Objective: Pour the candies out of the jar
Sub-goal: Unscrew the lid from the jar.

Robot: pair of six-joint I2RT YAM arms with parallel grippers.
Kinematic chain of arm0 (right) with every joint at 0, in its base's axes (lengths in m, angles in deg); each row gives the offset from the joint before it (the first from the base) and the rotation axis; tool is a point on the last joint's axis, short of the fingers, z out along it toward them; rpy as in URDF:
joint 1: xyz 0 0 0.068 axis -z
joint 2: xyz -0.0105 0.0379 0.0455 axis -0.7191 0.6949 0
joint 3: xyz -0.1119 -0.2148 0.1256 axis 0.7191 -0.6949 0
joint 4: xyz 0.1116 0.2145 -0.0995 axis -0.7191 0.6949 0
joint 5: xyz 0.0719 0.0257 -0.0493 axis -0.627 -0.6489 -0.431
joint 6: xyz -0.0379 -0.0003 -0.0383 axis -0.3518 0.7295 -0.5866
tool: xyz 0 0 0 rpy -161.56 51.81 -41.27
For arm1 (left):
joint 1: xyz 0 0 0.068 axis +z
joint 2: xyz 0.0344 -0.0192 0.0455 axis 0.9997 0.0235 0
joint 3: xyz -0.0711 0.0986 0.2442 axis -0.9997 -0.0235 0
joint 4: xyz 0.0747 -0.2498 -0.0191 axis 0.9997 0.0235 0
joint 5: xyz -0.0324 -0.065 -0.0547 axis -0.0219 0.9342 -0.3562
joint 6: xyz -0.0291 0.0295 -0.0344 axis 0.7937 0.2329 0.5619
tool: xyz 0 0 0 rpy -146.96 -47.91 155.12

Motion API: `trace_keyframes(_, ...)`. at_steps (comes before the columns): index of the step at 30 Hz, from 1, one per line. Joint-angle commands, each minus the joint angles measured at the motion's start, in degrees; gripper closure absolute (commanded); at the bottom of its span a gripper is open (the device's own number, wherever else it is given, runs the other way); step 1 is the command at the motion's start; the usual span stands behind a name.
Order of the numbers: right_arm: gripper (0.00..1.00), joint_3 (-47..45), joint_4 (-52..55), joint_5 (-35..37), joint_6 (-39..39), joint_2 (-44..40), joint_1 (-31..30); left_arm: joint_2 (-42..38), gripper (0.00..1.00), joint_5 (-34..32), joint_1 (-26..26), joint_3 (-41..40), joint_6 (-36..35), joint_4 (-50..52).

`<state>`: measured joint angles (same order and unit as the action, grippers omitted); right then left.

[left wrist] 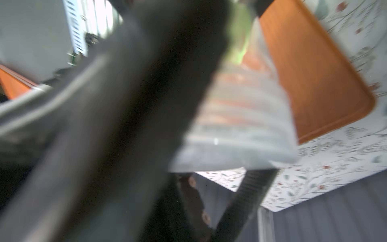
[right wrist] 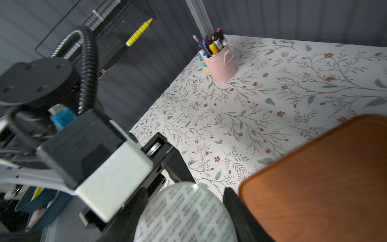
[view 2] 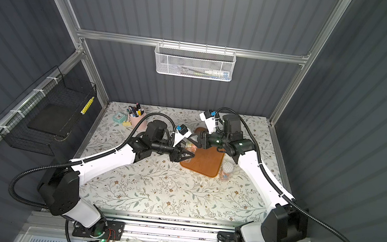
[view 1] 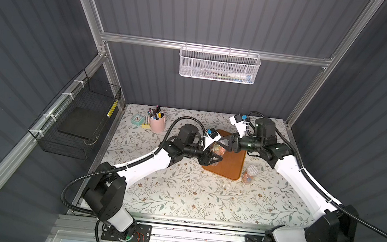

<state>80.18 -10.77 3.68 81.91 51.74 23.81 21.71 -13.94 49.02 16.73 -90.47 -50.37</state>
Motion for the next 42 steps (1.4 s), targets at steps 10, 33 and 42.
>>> trace_keyframes(10, 0.55, 4.2, -0.5, -15.1, -5.1, -1.9, 0.2, -0.9, 1.00, 14.0, -1.1, 2.8, -0.5, -2.7)
trace_keyframes(33, 0.38, 4.7, 2.2, 20.4, 8.4, 0.0, -5.6, -0.3, 1.00, -24.4, -6.1, 1.5, -2.2, -0.2)
trace_keyframes(42, 0.49, 5.9, 3.0, 19.1, 7.2, 0.8, -5.7, -0.9, 1.00, -19.3, -6.2, 1.0, -2.2, -0.7)
